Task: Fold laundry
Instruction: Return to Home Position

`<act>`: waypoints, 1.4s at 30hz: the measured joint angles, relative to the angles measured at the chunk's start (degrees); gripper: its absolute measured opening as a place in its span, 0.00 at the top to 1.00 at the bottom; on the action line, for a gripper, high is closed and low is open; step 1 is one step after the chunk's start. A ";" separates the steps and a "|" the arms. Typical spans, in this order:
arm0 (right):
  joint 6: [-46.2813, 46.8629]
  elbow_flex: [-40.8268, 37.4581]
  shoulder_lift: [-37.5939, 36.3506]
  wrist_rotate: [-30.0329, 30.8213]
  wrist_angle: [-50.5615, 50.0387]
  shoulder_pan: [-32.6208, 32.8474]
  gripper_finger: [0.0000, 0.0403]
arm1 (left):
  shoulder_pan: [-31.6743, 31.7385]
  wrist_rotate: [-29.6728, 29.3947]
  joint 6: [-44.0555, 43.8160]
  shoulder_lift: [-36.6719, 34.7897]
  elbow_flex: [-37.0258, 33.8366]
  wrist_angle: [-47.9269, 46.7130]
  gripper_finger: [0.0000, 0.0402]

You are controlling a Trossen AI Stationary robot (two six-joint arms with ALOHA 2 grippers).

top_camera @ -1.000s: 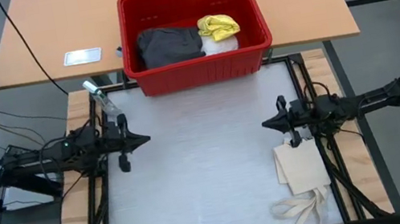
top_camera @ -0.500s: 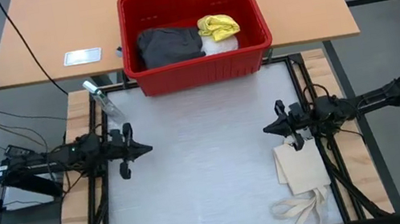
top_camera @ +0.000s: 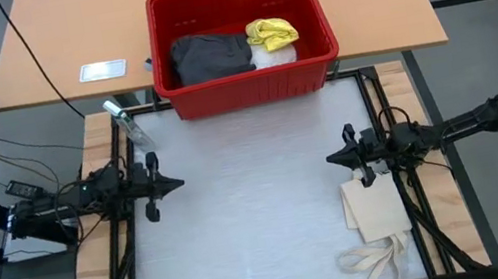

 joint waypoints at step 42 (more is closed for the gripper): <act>2.15 -0.08 0.00 0.11 0.89 0.00 0.89 | 2.62 -0.86 0.11 0.10 -6.60 8.87 0.94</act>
